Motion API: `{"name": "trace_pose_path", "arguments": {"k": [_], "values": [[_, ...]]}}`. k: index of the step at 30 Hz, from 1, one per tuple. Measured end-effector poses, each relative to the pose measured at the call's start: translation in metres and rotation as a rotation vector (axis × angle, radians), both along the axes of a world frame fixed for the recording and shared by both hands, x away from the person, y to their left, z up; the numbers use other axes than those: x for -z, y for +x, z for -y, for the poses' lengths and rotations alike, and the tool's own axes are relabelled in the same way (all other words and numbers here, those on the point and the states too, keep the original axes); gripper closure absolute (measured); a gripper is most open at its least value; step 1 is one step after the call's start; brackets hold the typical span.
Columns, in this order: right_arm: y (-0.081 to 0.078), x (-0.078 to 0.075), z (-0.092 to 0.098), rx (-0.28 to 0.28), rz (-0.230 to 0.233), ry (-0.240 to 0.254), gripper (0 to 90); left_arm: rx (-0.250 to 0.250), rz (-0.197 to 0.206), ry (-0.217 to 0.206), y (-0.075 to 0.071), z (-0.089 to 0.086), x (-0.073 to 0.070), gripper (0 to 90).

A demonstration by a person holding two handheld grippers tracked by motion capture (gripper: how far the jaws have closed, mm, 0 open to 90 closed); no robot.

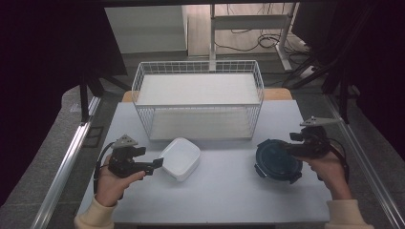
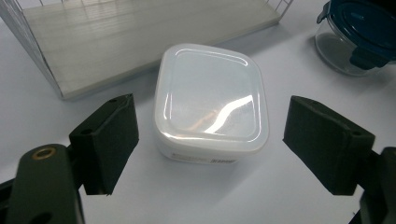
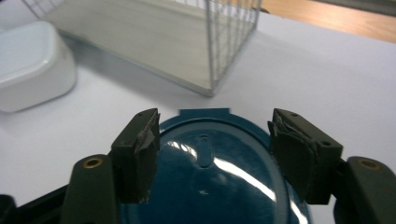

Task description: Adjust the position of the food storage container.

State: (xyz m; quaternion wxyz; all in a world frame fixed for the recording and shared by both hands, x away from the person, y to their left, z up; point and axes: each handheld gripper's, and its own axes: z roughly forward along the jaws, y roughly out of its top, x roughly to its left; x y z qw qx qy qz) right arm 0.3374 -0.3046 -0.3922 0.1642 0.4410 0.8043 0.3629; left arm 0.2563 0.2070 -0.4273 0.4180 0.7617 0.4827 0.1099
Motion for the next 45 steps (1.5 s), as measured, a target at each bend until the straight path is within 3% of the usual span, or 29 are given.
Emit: {"name": "trace_pose_path", "arguments": {"k": [5,10,12,13,15,21,26,29,31,33,38,45], "values": [[0.026,0.0,0.011,0.05,-0.076,-0.052,39.3,-0.002,0.004,0.002,-0.001,-0.001,-0.001,17.9],[0.042,0.004,0.019,0.086,-0.11,-0.085,45.3,-0.003,0.003,-0.001,-0.001,-0.002,-0.002,17.9],[0.049,0.007,0.022,0.109,-0.128,-0.103,50.2,-0.004,0.001,-0.001,0.0,-0.002,-0.001,17.8],[0.055,0.011,0.024,0.12,-0.142,-0.121,56.9,-0.003,-0.003,0.0,0.0,-0.002,0.0,17.8],[0.057,0.012,0.025,0.121,-0.149,-0.129,59.5,-0.002,-0.006,0.001,0.001,-0.002,0.001,17.8],[0.069,0.024,0.037,0.151,-0.184,-0.165,80.3,0.004,-0.011,0.0,0.001,-0.001,0.003,17.7],[0.071,0.036,0.041,0.146,-0.209,-0.201,88.8,0.004,-0.007,-0.001,0.0,-0.002,0.001,17.7],[0.07,0.044,0.043,0.144,-0.232,-0.213,89.1,0.004,-0.009,0.0,0.0,-0.002,0.003,17.7],[0.067,0.05,0.043,0.134,-0.234,-0.266,89.2,0.008,-0.017,0.005,0.001,-0.001,0.006,17.7],[0.065,0.052,0.042,0.119,-0.236,-0.283,89.2,0.007,-0.022,0.009,0.002,-0.001,0.008,17.7],[0.061,0.056,0.041,0.081,-0.254,-0.271,89.4,0.008,-0.022,0.014,0.002,0.0,0.008,17.7],[0.057,0.057,0.041,0.08,-0.248,-0.278,89.5,0.012,-0.018,0.013,0.001,0.0,0.007,17.7]]}}
